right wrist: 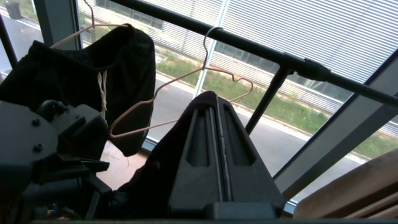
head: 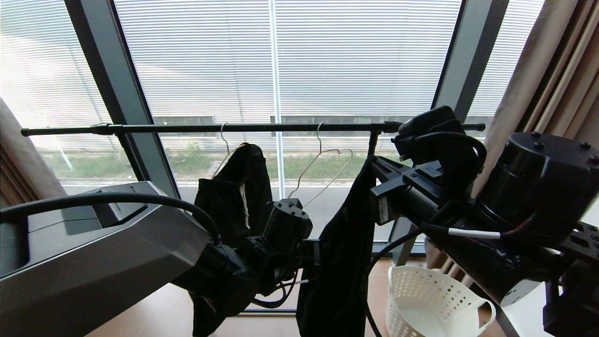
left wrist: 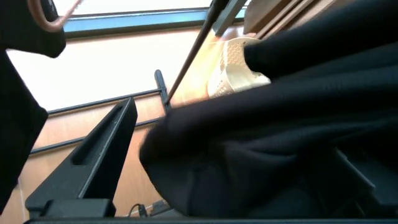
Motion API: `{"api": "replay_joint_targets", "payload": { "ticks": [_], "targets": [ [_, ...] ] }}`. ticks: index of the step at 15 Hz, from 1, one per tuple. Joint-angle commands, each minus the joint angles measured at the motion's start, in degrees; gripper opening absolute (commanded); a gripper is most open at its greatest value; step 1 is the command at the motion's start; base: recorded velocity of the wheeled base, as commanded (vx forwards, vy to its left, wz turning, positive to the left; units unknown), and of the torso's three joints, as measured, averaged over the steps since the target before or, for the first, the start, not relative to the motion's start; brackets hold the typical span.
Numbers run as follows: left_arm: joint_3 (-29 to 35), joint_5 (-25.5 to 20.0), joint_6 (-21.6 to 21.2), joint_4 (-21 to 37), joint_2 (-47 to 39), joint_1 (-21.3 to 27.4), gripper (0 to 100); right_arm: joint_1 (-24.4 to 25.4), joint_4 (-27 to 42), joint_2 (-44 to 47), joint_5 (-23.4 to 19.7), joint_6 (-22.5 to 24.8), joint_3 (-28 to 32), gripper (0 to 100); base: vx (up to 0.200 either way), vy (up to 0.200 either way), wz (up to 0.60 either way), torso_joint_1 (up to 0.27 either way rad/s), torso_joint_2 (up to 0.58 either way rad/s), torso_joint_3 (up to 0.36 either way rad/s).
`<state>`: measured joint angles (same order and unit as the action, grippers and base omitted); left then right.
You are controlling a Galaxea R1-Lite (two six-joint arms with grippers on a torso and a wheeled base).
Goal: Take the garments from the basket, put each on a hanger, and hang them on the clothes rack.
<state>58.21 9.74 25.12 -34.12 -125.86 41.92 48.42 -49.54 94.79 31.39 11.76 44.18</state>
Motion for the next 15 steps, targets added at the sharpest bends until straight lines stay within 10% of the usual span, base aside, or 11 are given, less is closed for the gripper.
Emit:
{"api": "replay_joint_targets", "payload": {
  "ticks": [1, 14, 15],
  "targets": [
    [-1.7, 0.1, 0.01, 0.02, 0.35, 0.09, 100, -0.34, -0.03, 0.04, -0.01, 0.01, 0.38, 0, 0.0, 0.0, 0.0, 0.0, 0.0, 0.0],
    [-12.33, 0.02, -0.34, 0.11, 13.27, 1.67, 100, -9.92, 0.06, 1.71, -2.56, 0.01, 3.72, 0, 0.0, 0.0, 0.0, 0.0, 0.0, 0.0],
    [-12.68, 0.02, -0.34, 0.11, 13.88, 1.85, 0, -10.72, -0.03, 2.33, -2.91, 0.01, 3.9, 0, 0.0, 0.0, 0.0, 0.0, 0.0, 0.0]
  ]
}}
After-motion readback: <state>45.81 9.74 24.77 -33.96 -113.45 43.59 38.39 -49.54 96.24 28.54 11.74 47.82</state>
